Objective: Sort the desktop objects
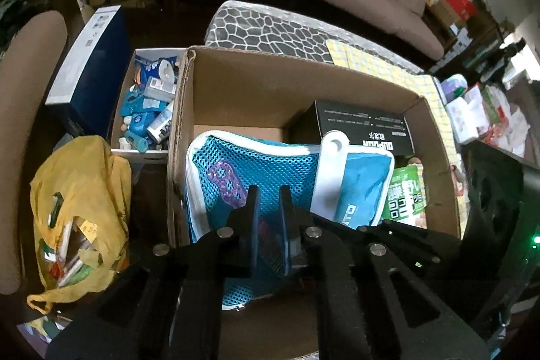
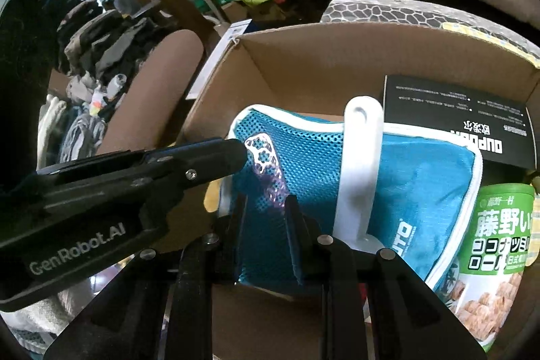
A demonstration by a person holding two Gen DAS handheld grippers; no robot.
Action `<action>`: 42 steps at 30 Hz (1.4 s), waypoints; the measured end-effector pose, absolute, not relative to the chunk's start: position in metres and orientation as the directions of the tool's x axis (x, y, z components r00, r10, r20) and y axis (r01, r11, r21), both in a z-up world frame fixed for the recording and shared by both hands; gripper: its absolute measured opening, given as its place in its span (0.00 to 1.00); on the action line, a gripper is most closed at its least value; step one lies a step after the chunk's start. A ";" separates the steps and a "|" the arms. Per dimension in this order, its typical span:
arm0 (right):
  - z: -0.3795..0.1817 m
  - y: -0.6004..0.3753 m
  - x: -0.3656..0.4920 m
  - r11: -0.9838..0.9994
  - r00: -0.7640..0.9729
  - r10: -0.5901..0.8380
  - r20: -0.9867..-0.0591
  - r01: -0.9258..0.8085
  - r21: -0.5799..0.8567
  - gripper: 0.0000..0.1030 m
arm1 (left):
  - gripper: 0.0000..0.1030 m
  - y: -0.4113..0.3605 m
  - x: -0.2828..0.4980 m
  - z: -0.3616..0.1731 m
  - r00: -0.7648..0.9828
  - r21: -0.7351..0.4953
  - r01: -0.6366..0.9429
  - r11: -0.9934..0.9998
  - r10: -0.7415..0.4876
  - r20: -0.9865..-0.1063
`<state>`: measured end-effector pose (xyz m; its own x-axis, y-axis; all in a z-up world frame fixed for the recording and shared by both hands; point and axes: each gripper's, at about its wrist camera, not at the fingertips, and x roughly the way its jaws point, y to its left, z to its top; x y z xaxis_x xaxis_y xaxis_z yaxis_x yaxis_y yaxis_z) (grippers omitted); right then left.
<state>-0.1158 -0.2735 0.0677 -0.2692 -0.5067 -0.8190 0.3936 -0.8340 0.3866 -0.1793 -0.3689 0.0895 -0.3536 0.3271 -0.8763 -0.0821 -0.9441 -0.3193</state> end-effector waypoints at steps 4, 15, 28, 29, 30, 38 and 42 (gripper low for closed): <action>0.071 -0.268 -0.115 -0.851 -0.298 -0.484 -0.823 0.379 0.364 0.49 | 0.28 -0.374 -0.173 0.093 -0.362 -0.353 -0.070 -0.933 0.353 -0.863; 0.095 -0.252 -0.100 -0.884 -0.395 -0.416 -0.819 0.387 0.263 0.80 | 0.55 -0.391 -0.146 0.107 -0.396 -0.384 -0.037 -0.923 0.366 -0.842; 0.119 -0.222 -0.072 -0.897 -0.459 -0.393 -0.797 0.383 0.221 0.89 | 0.89 -0.387 -0.114 0.121 -0.428 -0.364 -0.024 -0.931 0.338 -0.838; 0.120 -0.218 -0.071 -0.898 -0.464 -0.394 -0.793 0.379 0.224 0.89 | 0.90 -0.385 -0.110 0.124 -0.434 -0.363 -0.028 -0.931 0.338 -0.835; 0.122 -0.216 -0.069 -0.899 -0.467 -0.393 -0.793 0.376 0.224 0.90 | 0.92 -0.383 -0.108 0.125 -0.436 -0.364 -0.030 -0.931 0.340 -0.833; 0.127 -0.173 -0.058 -0.908 -0.489 -0.391 -0.780 0.344 0.239 0.90 | 0.99 -0.342 -0.088 0.133 -0.437 -0.340 -0.084 -0.937 0.341 -0.832; 0.131 -0.137 -0.049 -0.922 -0.514 -0.364 -0.777 0.319 0.220 0.90 | 1.00 -0.311 -0.077 0.140 -0.452 -0.346 -0.120 -0.930 0.362 -0.815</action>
<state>-0.0494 -0.1370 0.1306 -0.5144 -0.3635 -0.7767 0.3191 -0.9218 0.2201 -0.0775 -0.3108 0.1399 -0.4519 0.3617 -0.8154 -0.1204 -0.9305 -0.3460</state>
